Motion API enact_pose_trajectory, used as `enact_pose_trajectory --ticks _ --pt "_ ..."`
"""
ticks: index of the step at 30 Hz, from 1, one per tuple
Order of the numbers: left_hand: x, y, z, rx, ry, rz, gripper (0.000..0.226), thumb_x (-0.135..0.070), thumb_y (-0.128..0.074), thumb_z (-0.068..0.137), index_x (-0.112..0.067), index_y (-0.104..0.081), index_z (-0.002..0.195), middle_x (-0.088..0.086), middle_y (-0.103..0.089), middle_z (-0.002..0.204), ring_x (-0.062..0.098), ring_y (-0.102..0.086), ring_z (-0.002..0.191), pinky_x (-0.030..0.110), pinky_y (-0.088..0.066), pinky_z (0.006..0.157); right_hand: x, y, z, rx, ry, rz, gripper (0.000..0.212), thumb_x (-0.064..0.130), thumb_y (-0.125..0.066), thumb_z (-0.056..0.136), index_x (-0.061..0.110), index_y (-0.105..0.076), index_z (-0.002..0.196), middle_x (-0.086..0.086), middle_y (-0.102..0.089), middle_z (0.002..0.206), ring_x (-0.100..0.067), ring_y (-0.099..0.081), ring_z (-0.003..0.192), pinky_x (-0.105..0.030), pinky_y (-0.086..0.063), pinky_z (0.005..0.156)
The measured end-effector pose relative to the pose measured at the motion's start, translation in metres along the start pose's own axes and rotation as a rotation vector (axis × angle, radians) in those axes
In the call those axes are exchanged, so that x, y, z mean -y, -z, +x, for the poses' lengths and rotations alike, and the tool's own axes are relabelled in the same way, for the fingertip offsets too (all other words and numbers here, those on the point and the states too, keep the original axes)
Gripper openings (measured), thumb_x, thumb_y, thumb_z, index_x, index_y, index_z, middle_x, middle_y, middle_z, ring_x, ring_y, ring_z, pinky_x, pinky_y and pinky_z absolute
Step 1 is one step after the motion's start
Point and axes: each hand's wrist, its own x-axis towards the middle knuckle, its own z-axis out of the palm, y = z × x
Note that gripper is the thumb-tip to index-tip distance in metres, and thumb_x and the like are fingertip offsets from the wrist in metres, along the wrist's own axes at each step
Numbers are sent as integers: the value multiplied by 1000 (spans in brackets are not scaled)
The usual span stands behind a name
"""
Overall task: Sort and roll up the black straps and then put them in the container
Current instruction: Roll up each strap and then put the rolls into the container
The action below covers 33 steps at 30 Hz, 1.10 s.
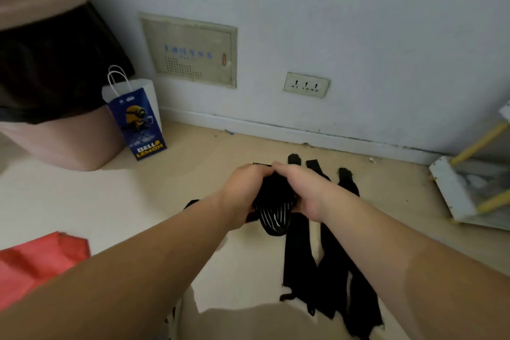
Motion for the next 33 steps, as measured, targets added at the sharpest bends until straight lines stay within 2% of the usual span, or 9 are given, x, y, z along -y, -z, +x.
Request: enact_pose_trajectory --ticks 5,12,16,19,21,23,27,29,33 --pt "-58 -22 -71 -9 -186 -14 23 -24 -63 102 -6 -70 113 13 -78 97 16 -78 66 21 -56 48 43 1 -76 16 180 67 32 43 -61 100 20 -78 115 -2 -84 100 -22 -80 97 -39 -63 91" --pt "-85 -13 -125 31 -306 181 21 -9 -53 97 -7 -73 105 19 -77 96 36 -77 93 55 -61 93 60 29 -137 -106 314 199 42 51 -58 104 14 -73 118 -10 -81 109 -31 -78 99 -50 -62 96" --pt "-72 -7 -126 -79 -598 583 39 5 -49 98 -23 -64 122 -4 -70 113 9 -73 80 35 -65 80 52 35 -144 -128 301 250 46 53 -58 104 14 -67 126 -14 -79 109 -37 -79 94 -55 -63 89" --pt "-70 -7 -113 3 -928 967 60 -7 -68 92 -43 -56 139 -20 -52 135 -5 -61 107 16 -51 91 48 45 -145 -71 261 273 42 46 -54 109 9 -67 124 -14 -81 86 -32 -80 71 -42 -64 63" --pt "-67 -12 -103 83 -1043 1080 65 -13 -70 87 -48 -55 139 -17 -51 144 4 -58 121 25 -48 104 48 56 -148 -30 255 266 43 45 -50 111 8 -69 120 -10 -80 78 -25 -78 63 -32 -59 52" --pt "-64 -17 -95 86 -1142 1132 59 -19 -66 86 -48 -59 137 -8 -57 146 19 -57 123 39 -49 106 48 66 -145 -13 247 262 46 47 -49 111 8 -73 120 -13 -82 90 -27 -80 74 -34 -61 58" --pt "-69 -27 -85 15 -1353 1148 36 -20 -66 92 -36 -77 123 -7 -70 134 23 -58 120 37 -49 102 45 78 -127 -9 153 224 49 49 -50 110 6 -71 120 -15 -79 92 -30 -78 85 -40 -62 82" --pt "-71 -32 -85 55 -1318 1117 30 -19 -61 95 -32 -77 116 -13 -75 119 16 -61 119 30 -47 102 44 81 -120 33 103 211 57 57 -46 108 6 -72 118 -17 -76 98 -32 -75 93 -46 -58 95" --pt "-75 -35 -79 98 -936 881 26 -11 -52 104 -31 -68 104 -16 -68 77 3 -60 69 23 -47 65 45 90 -106 97 157 202 75 72 -29 106 12 -75 103 -14 -78 94 -29 -75 79 -39 -56 70"
